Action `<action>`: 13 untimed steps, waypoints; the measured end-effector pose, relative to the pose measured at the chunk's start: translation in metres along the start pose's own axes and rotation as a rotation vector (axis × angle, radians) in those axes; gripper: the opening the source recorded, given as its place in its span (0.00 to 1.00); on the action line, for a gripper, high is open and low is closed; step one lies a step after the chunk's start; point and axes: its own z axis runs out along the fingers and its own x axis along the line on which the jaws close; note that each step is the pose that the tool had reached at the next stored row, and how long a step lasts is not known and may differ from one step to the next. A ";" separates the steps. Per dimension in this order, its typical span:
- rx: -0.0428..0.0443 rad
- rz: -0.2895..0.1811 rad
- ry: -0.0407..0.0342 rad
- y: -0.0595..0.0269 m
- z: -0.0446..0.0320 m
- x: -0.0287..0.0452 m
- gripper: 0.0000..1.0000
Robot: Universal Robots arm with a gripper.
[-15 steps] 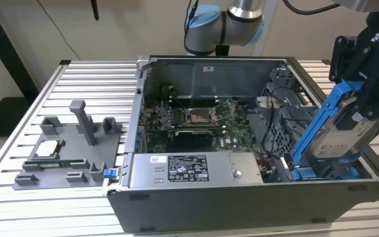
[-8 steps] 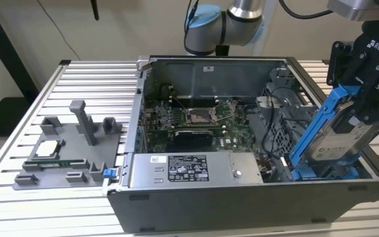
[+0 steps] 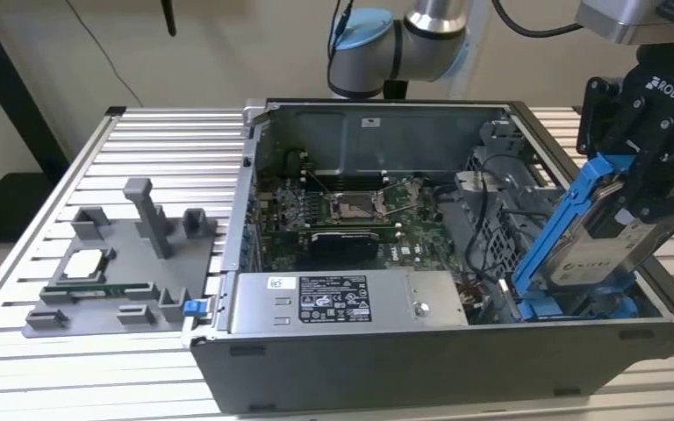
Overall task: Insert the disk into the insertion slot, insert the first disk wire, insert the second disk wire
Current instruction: 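Insert the disk into the insertion slot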
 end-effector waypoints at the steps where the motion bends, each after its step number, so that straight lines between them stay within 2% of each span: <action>1: 0.0000 0.000 0.0000 0.0000 0.0004 -0.0007 0.00; 13: 0.0000 0.000 -0.0003 -0.0006 0.0071 -0.0044 0.00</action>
